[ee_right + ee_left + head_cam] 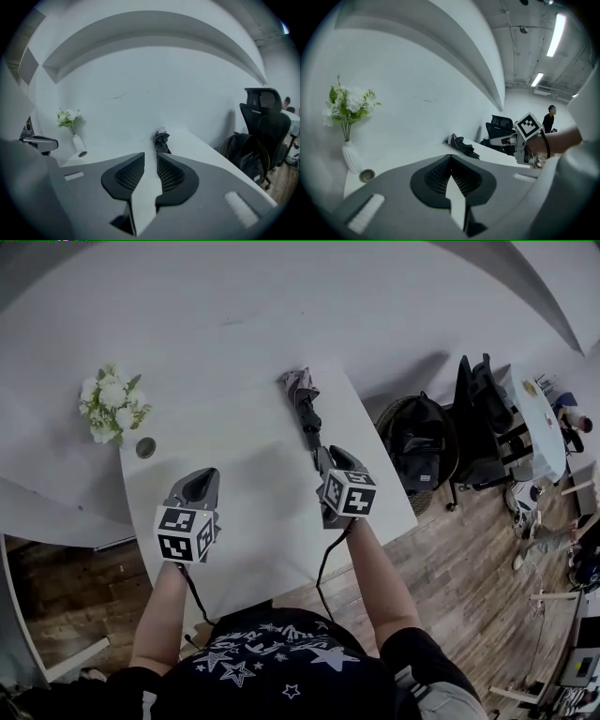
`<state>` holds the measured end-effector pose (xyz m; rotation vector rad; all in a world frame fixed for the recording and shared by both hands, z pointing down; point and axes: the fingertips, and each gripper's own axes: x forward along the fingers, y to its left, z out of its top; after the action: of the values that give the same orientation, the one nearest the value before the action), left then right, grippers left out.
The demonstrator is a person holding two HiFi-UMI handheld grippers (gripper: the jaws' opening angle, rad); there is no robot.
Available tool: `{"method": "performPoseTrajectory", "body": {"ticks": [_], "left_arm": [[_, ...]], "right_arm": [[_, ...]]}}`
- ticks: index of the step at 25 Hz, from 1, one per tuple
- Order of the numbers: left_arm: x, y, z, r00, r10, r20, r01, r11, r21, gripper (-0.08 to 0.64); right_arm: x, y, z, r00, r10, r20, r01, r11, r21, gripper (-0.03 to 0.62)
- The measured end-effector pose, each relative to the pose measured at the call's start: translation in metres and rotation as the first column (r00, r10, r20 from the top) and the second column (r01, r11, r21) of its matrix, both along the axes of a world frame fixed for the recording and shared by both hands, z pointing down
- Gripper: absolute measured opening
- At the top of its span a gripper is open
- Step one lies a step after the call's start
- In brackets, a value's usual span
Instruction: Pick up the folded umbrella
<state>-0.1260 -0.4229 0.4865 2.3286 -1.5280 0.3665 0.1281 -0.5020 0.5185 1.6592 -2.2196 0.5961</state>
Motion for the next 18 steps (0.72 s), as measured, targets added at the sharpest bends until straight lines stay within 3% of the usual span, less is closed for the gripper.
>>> {"method": "performPoseTrajectory", "body": {"ticks": [10, 14, 18], "left_arm": [[-0.003, -0.047, 0.008, 0.998, -0.067, -0.019, 0.066, 0.996, -0.061, 0.003], [0.003, -0.054, 0.012, 0.991, -0.131, -0.008, 0.129, 0.988, -0.084, 0.003], [0.006, -0.055, 0.018, 0.978, -0.210, 0.009, 0.210, 0.972, -0.104, 0.003]], "right_arm": [[-0.012, -0.060, 0.022, 0.996, -0.085, -0.007, 0.084, 0.994, -0.071, 0.339], [-0.008, -0.083, 0.039, 0.993, -0.114, 0.004, 0.114, 0.988, -0.104, 0.374], [-0.009, -0.101, 0.061, 0.987, -0.157, 0.018, 0.158, 0.975, -0.157, 0.367]]}}
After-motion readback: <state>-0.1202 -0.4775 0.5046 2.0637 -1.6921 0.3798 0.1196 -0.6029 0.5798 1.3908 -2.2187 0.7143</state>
